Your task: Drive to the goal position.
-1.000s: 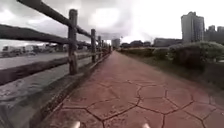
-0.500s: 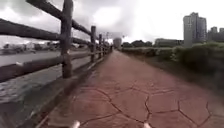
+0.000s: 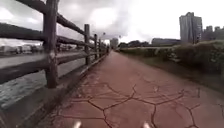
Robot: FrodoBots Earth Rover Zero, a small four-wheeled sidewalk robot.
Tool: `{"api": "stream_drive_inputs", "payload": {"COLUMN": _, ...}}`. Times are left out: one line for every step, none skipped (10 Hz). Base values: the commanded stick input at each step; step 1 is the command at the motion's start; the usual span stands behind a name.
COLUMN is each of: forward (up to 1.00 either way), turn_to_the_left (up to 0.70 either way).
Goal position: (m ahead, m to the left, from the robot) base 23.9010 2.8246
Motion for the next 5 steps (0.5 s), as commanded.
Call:
{"api": "stream_drive_inputs", "payload": {"forward": 0.70, "turn_to_the_left": 0.00}}
{"api": "stream_drive_inputs", "payload": {"forward": 0.70, "turn_to_the_left": 0.00}}
{"api": "stream_drive_inputs", "payload": {"forward": 0.70, "turn_to_the_left": 0.00}}
{"api": "stream_drive_inputs", "payload": {"forward": 0.70, "turn_to_the_left": 0.00}}
{"api": "stream_drive_inputs", "payload": {"forward": 0.70, "turn_to_the_left": 0.00}}
